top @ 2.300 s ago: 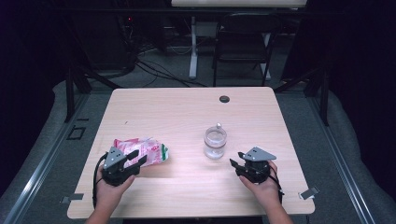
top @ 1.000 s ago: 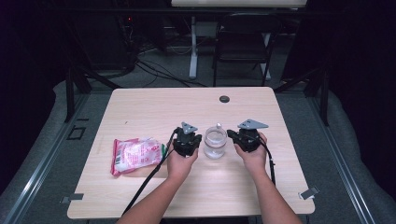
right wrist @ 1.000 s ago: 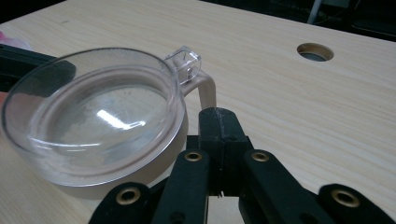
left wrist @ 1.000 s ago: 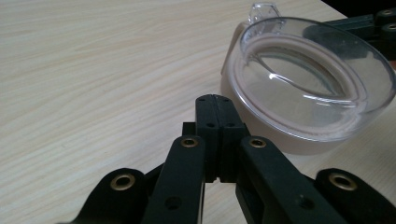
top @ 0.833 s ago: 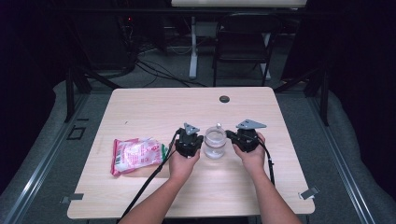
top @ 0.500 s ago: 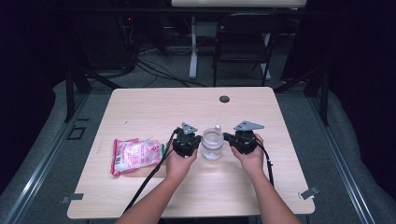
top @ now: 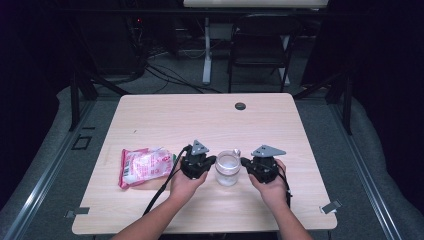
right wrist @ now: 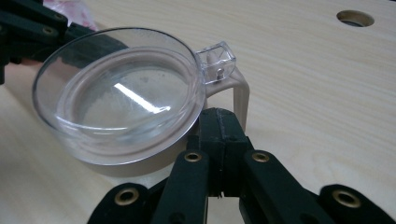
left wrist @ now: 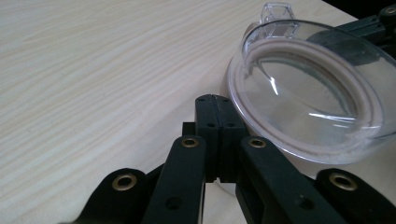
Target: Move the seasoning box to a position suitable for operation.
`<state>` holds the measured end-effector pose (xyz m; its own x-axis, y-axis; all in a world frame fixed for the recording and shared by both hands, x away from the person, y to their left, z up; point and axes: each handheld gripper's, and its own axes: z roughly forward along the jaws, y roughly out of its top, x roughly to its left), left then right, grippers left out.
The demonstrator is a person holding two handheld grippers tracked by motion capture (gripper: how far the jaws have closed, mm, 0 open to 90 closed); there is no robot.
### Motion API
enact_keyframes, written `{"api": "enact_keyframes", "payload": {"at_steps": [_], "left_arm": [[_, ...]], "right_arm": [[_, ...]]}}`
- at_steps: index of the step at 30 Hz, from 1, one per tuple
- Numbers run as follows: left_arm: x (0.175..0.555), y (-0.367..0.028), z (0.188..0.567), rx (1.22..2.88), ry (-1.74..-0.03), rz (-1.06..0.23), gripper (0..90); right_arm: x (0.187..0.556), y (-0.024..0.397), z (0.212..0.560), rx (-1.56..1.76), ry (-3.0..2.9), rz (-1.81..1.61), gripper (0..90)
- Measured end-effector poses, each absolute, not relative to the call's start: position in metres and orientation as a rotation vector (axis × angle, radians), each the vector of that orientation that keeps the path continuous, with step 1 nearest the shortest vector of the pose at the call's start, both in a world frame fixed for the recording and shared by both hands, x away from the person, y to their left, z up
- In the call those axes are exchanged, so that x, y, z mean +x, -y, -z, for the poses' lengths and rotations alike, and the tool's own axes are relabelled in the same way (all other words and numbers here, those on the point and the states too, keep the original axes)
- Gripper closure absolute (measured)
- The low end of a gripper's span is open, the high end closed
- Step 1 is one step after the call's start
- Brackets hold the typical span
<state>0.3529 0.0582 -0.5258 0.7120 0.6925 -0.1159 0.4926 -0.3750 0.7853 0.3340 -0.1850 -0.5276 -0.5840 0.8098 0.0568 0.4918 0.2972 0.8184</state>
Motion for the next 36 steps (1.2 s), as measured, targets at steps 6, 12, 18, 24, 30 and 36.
{"api": "enact_keyframes", "payload": {"at_steps": [6,12,18,24,30,36], "left_arm": [[0.34,-0.072,0.525,2.057,-0.861,-0.255,87.1],[0.324,-0.098,0.524,2.055,-0.838,-0.276,82.8],[0.316,-0.111,0.529,2.05,-0.806,-0.313,78.4],[0.308,-0.123,0.536,2.03,-0.826,-0.292,72.4],[0.299,-0.136,0.539,1.999,-0.858,-0.307,64.9],[0.293,-0.142,0.541,2.007,-0.861,-0.288,65.8]], "right_arm": [[0.308,0.179,0.524,1.122,-2.267,-1.115,81.0],[0.297,0.185,0.525,1.087,-2.237,-1.054,75.3],[0.312,0.19,0.542,1.127,-2.243,-1.1,74.4],[0.327,0.185,0.55,1.127,-2.26,-1.117,74.4],[0.345,0.177,0.559,1.06,-2.331,-1.127,72.3],[0.353,0.173,0.559,1.081,-2.33,-1.143,77.0]]}}
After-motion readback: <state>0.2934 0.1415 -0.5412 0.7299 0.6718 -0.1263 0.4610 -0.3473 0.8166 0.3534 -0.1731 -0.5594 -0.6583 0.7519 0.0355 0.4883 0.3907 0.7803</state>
